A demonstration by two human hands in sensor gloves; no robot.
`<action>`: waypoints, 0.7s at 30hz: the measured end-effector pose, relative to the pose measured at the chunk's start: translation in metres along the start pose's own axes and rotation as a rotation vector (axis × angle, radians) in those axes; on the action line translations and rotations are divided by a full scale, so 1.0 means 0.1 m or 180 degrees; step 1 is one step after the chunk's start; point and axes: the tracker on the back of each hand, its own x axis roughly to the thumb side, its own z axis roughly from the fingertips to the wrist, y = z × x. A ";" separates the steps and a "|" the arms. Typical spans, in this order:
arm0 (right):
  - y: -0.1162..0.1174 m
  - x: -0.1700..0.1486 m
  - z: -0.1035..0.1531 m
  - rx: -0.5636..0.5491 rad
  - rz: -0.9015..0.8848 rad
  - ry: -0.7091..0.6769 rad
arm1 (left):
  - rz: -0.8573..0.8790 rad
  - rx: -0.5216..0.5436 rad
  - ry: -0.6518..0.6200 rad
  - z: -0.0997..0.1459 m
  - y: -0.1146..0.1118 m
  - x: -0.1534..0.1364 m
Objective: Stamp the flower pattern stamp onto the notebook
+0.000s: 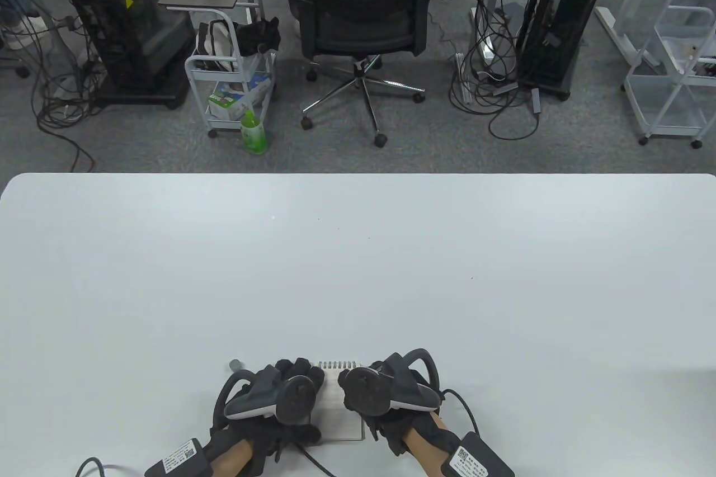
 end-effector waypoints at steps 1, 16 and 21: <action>0.01 0.00 0.00 0.0007 0.0001 -0.0006 | 0.0000 0.0000 0.0000 0.00 0.00 0.00; 0.07 0.03 -0.02 0.0045 0.0067 -0.0019 | 0.0000 0.0000 0.0000 0.00 0.00 0.00; 0.07 0.04 -0.02 0.0021 0.0110 -0.0016 | 0.0000 0.0000 0.0000 0.00 0.00 0.00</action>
